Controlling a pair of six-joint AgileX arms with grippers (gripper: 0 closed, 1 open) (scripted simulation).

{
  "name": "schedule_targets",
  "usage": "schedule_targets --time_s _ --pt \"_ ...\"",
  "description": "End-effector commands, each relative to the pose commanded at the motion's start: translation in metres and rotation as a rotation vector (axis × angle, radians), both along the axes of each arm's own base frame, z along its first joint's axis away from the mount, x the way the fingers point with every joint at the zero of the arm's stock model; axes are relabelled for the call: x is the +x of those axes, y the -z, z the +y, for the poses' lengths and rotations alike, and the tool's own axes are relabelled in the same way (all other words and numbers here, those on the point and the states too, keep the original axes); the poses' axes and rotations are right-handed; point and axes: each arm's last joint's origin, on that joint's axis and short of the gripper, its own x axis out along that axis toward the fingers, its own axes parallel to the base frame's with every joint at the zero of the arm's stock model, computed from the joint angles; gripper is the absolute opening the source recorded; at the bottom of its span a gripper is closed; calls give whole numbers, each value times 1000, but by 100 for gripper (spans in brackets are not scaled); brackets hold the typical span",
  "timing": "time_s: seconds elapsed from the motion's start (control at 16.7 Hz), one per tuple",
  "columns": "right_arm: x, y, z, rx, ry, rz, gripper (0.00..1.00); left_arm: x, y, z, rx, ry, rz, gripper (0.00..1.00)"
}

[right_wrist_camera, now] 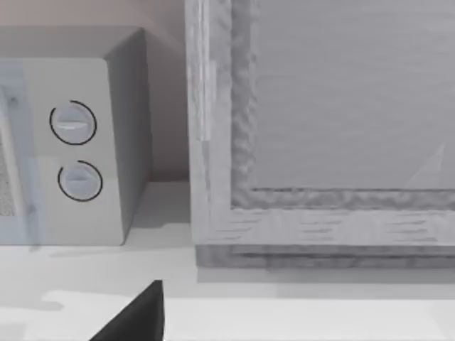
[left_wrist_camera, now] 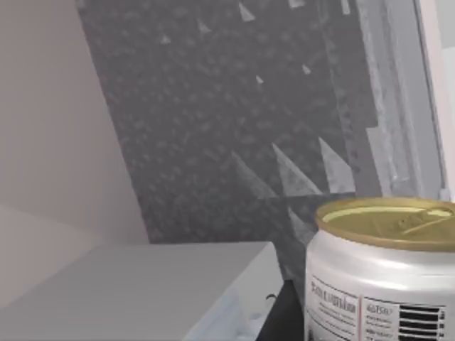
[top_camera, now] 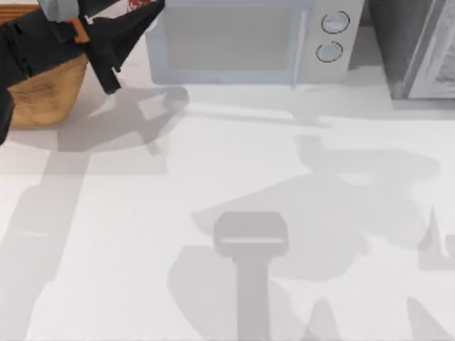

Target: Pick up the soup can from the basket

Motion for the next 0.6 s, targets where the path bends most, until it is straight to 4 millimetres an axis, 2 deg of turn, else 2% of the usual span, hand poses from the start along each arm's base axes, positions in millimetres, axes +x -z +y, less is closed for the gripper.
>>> schedule_targets --time_s 0.36,0.6 --pt "0 0 0 0 0 0 100 35 71 -13 47 167 74 0" --pt "0 0 0 0 0 0 100 49 128 -22 74 291 130 0"
